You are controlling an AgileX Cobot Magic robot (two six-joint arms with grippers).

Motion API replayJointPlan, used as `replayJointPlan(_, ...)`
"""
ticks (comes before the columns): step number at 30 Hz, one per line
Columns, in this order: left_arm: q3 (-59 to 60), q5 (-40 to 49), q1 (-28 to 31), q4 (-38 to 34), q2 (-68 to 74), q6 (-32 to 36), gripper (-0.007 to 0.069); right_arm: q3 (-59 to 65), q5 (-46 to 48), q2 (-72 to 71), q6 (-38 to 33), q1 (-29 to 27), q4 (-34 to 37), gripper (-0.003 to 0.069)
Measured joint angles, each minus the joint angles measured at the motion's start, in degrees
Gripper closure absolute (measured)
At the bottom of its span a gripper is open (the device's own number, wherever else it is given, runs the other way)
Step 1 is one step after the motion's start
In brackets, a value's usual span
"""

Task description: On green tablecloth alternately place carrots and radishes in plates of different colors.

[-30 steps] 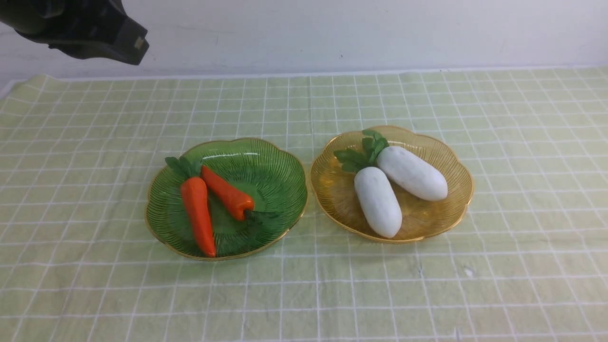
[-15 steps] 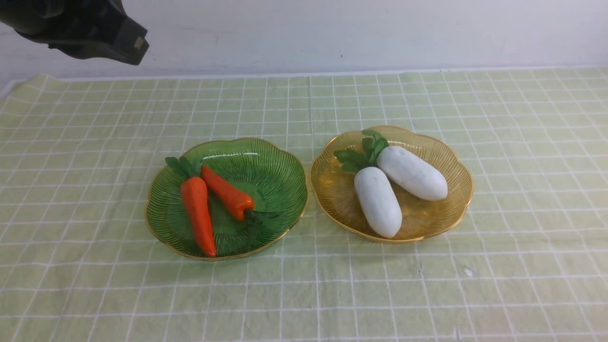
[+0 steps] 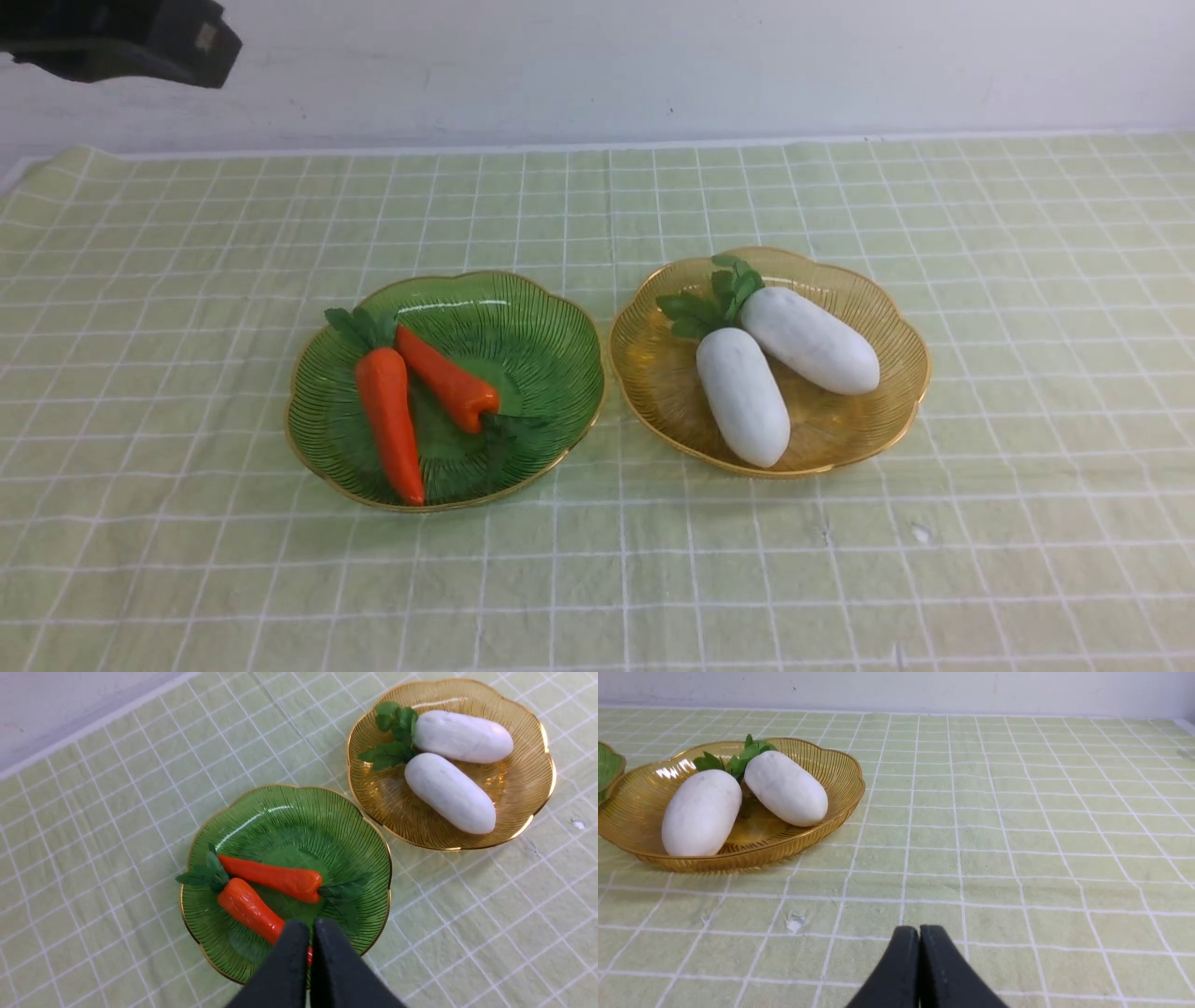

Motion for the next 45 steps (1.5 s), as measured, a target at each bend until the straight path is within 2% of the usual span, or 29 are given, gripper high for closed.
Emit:
replayJointPlan(9, 14.8, 0.0, 0.0, 1.0, -16.0, -0.6, 0.0632, 0.0, 0.0, 0.0, 0.0, 0.0, 0.0, 0.0673)
replayJointPlan(15, 34.4, -0.1, 0.0, -0.2, -31.5, -7.5, 0.0632, 0.0, 0.0, 0.0, 0.0, 0.0, 0.0, 0.0673)
replayJointPlan(17, 44.8, -4.1, 0.0, -1.7, -38.5, -7.8, 0.0632, 0.0, 0.0, 0.0, 0.0, 0.0, 0.0, 0.0673)
replayJointPlan(19, 49.1, -7.9, 0.0, -2.4, -41.8, -7.7, 0.0632, 0.0, 0.0, 0.0, 0.0, 0.0, 0.0, 0.0673)
replayJointPlan(21, 60.2, -21.7, 0.0, -3.8, -50.9, -7.6, 0.0632, 0.0, 0.0, 0.0, 0.0, 0.0, 0.0, 0.0673)
replayJointPlan(25, 71.8, -39.1, 0.0, -5.5, -58.9, -7.5, 0.0632, 0.0, 0.0, 0.0, 0.0, 0.0, 0.0, 0.0673)
replayJointPlan(29, 79.5, -48.1, 0.0, -6.1, -63.8, -7.5, 0.0632, 0.0, 0.0, 0.0, 0.0, 0.0, 0.0, 0.0673)
replayJointPlan(38, 90.3, -51.1, 0.0, -5.2, -65.5, -7.4, 0.0632, 0.0, 0.0, 0.0, 0.0, 0.0, 0.0, 0.0673)
replayJointPlan(45, 93.3, -53.2, 0.1, -3.4, -65.5, -8.2, 0.0632, 0.0, 0.0, 0.0, 0.0, 0.0, 0.1, 0.0673)
